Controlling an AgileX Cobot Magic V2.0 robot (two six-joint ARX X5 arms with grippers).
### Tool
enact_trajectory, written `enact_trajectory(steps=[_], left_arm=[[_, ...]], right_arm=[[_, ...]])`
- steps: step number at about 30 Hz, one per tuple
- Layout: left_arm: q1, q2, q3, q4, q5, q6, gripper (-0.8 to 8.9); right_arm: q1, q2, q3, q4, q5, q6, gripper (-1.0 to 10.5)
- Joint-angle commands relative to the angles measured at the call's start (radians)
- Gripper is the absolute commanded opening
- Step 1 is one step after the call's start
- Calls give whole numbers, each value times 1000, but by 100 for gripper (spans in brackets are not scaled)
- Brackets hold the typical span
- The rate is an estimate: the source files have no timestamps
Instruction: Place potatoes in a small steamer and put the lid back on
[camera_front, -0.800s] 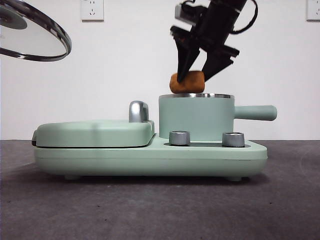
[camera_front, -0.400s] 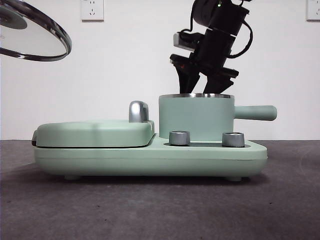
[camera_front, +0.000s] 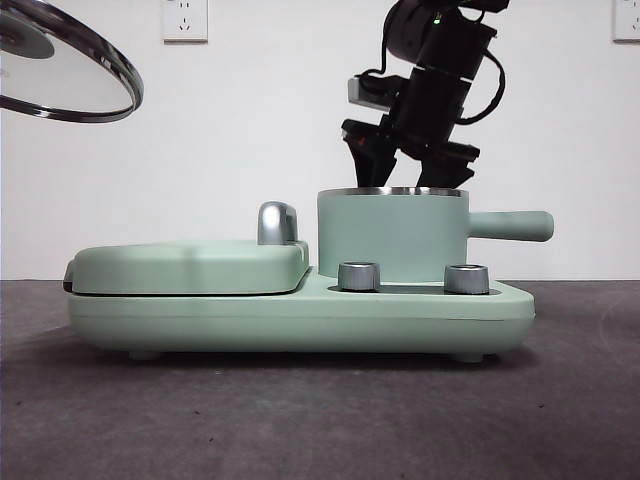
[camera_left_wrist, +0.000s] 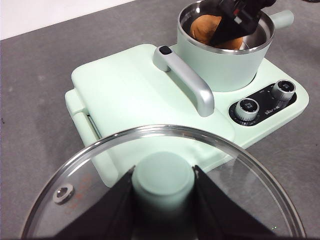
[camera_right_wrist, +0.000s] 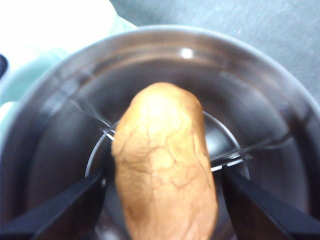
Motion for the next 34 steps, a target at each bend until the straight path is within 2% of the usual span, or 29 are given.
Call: enact_trajectory(steps=[1,8,20,29,34], left_arm=[[-2,0,13,30,1,3,14],[-2,0,13,35,1,18,14],[-2,0,13,35,2,17,14],[-3,13,13,49,50,-1,14],[-4,55,13,115,86,-19,14]], right_arm=[[5,-59,27,6,2,-5,362],[21,-321,-26,-6,2,-2,362],[24,-799,-614,270,9,31,362],[26,-1100,-911,352,8,54,361],[42,-1240,-1018,351,5,66,361]])
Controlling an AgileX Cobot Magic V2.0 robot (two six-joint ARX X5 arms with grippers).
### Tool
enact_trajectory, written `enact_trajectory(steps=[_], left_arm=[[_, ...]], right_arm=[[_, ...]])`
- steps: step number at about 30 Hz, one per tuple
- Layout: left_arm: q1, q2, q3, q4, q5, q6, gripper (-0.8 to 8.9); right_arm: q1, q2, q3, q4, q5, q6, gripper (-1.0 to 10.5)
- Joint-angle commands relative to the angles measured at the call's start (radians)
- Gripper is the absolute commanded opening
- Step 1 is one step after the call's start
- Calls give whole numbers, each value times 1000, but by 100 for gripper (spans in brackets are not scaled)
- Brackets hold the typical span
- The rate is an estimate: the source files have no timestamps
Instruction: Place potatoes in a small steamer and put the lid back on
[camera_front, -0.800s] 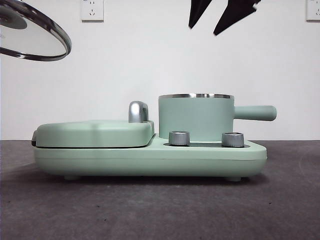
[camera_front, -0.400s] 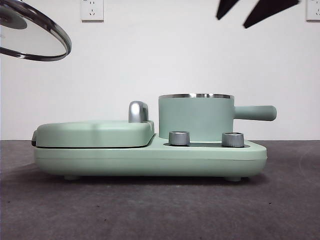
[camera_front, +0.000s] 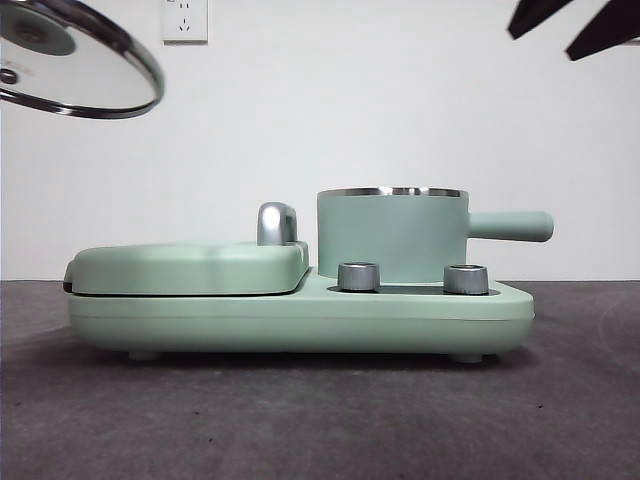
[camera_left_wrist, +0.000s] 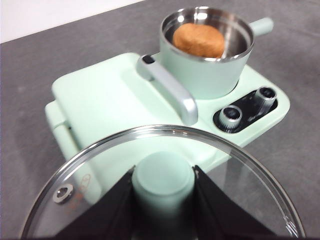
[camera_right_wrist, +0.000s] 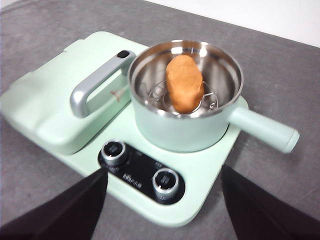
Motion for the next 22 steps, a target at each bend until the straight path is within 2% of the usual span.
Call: enact_trajectory(steps=[1,5,15,19,22], left_arm=[[-4,31,13,82,25,-29,14],[-26,92,13,173,47,-44,14],[-111,272,13,497,44,-47,14],[-139,353,19,660,35,-94,14],[-158,419,45,725,2,-106,14]], right_arm=[[19,-66,-43,13,0,37,361],[39,-151,-98,9,-3,69,361],[59,-301,-171,2,-2,68,360],[59,-318,-173,-28,4,66,361],[59,-317,-173,-56,2,66,361]])
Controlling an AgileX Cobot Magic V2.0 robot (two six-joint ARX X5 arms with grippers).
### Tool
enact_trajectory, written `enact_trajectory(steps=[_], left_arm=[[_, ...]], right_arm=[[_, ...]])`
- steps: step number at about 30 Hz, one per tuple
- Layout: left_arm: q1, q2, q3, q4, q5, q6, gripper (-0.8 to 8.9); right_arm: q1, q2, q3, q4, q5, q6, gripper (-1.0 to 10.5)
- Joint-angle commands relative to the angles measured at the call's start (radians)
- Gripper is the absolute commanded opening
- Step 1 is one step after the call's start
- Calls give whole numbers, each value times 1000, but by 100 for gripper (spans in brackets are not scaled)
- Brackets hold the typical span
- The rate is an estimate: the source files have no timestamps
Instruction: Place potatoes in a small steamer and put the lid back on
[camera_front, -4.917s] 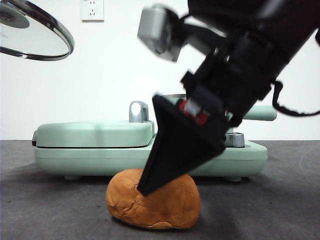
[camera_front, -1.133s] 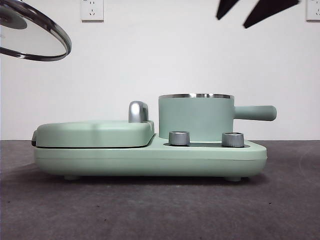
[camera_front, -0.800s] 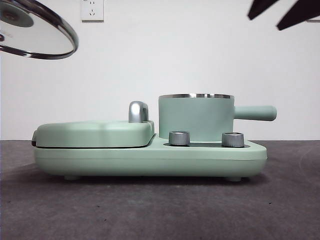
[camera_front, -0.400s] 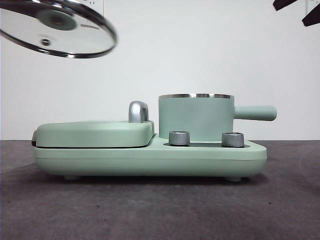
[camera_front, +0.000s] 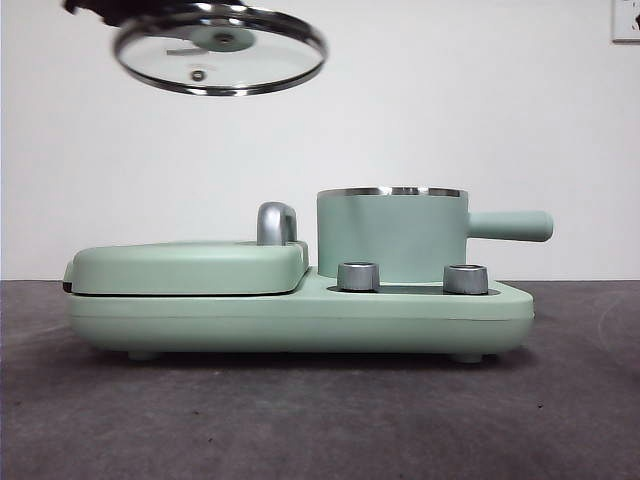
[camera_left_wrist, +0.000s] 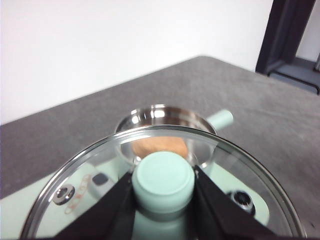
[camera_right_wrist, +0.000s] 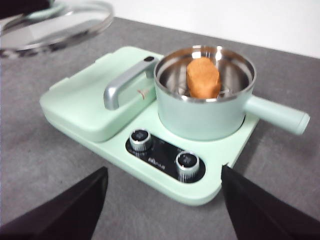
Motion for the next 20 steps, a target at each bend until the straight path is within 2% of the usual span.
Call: enact_trajectory(steps=[1,15,20], left_arm=[[-20,65,54,71,-21,-26,14],[-64,451,394,76,-17,22,14],[-76,564,500,76,-16,86,14]], right_arm=[[7,4,-1,-18,-4,14,361],[7,4,-1,-39,-3,18,361],[7,4,-1,-49,-3,18,361]])
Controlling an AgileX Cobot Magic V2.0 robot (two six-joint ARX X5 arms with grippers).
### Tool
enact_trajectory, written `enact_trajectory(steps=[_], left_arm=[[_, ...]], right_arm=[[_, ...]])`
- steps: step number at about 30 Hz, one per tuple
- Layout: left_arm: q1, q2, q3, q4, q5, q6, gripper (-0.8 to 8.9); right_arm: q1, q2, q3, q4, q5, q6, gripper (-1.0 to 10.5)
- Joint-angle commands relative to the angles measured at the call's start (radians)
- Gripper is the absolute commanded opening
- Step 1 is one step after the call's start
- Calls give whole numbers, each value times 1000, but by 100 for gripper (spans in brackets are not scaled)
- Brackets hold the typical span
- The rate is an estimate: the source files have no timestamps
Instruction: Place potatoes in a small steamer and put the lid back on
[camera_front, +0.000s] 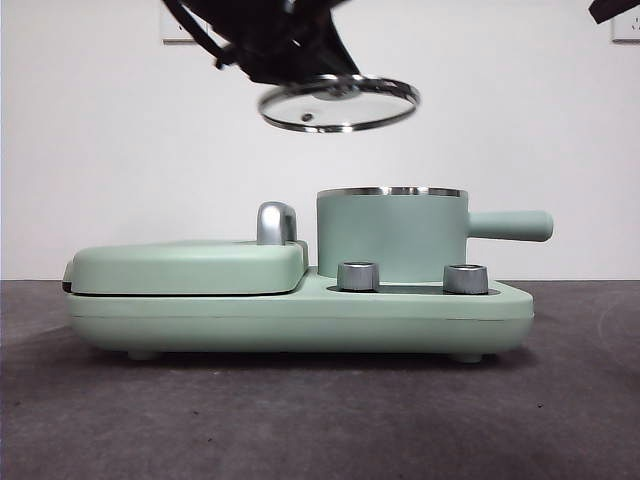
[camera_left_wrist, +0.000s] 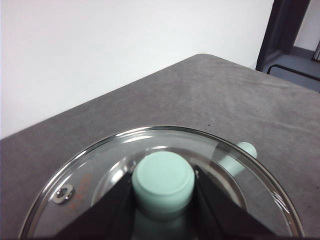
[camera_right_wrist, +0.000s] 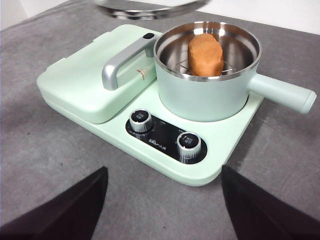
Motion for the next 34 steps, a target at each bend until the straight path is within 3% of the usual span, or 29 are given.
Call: enact_trajectory(steps=[1,15,34], left_arm=[[-17,64,83,34,5,66,14],[-18,235,138,153,24,63,14],[-20,306,167,159,76,66,14]], right_arm=[[7,4,4,3,1,18,361],[7,4,4,3,10,18,361],[7,5,4,2,53,18,361]])
